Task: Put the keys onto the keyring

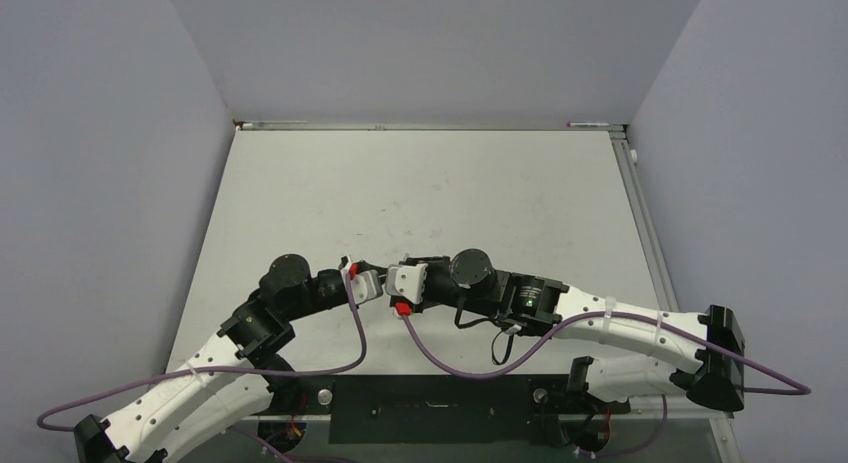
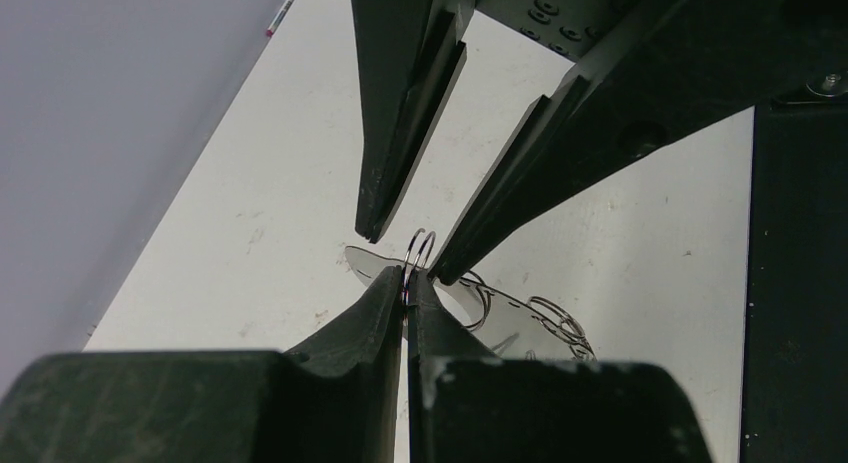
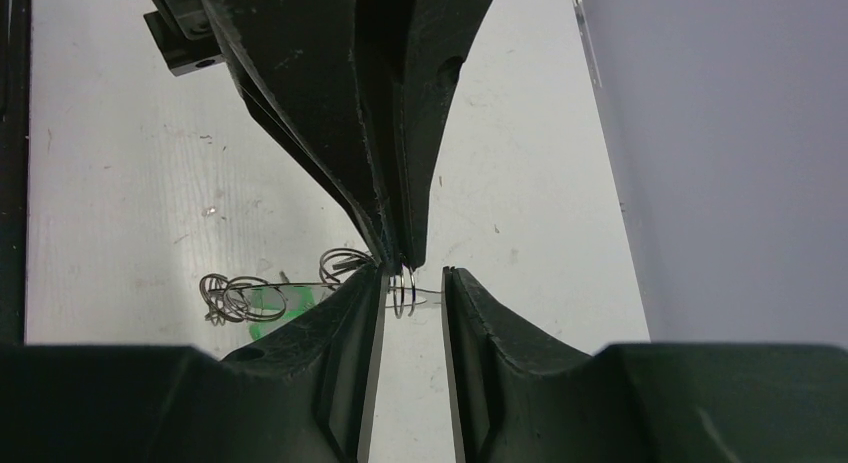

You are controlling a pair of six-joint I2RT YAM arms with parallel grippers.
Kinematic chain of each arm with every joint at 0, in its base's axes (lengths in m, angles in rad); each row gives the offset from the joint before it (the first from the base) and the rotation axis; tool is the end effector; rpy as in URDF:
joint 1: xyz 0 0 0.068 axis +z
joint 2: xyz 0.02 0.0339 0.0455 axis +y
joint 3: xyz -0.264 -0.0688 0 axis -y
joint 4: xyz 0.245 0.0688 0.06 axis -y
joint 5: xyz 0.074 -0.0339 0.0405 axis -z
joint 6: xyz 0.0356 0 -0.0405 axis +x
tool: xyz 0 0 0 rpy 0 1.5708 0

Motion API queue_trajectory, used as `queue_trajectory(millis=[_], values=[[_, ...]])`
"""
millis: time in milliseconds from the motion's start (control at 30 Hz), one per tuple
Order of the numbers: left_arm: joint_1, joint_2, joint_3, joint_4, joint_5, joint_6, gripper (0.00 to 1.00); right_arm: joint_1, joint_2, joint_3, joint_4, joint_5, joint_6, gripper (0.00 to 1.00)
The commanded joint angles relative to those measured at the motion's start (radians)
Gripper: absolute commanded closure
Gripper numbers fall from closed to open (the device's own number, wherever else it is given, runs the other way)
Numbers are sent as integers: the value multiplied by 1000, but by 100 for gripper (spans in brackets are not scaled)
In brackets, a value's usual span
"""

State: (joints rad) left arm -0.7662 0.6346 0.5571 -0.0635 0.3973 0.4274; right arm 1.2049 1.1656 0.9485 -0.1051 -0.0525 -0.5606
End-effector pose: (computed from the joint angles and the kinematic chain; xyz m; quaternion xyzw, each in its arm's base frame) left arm 0.1072 -0.1223 0.2959 0.5231 0.5396 -0.2552 0.6083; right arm 0.0956 0.2547 0.3273 -0.6363 0.5032 0.2052 0.5475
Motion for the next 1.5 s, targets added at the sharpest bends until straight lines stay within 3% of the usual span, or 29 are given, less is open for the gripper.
queue_trajectory(millis=[0,467,600,967,1000,1133,1200,1467], values=[[-1,-18,49,77,21,-3,100,-14,23,32,41,10,11,72],[-1,-27,41,86,46,3,100,-30,38,42,15,8,21,85],[-2,-35,37,93,54,5,100,-33,42,45,8,5,31,94],[-1,-57,28,107,111,12,100,-42,-12,30,31,-25,22,95],[-2,-59,27,108,112,12,98,-42,-22,27,38,-20,22,95],[0,-81,19,128,104,2,72,-43,-73,9,60,-8,20,95],[3,-95,13,141,95,-10,63,-43,-103,-3,72,-12,23,95],[26,-100,0,202,140,-56,62,-42,-194,-46,140,-56,61,95]])
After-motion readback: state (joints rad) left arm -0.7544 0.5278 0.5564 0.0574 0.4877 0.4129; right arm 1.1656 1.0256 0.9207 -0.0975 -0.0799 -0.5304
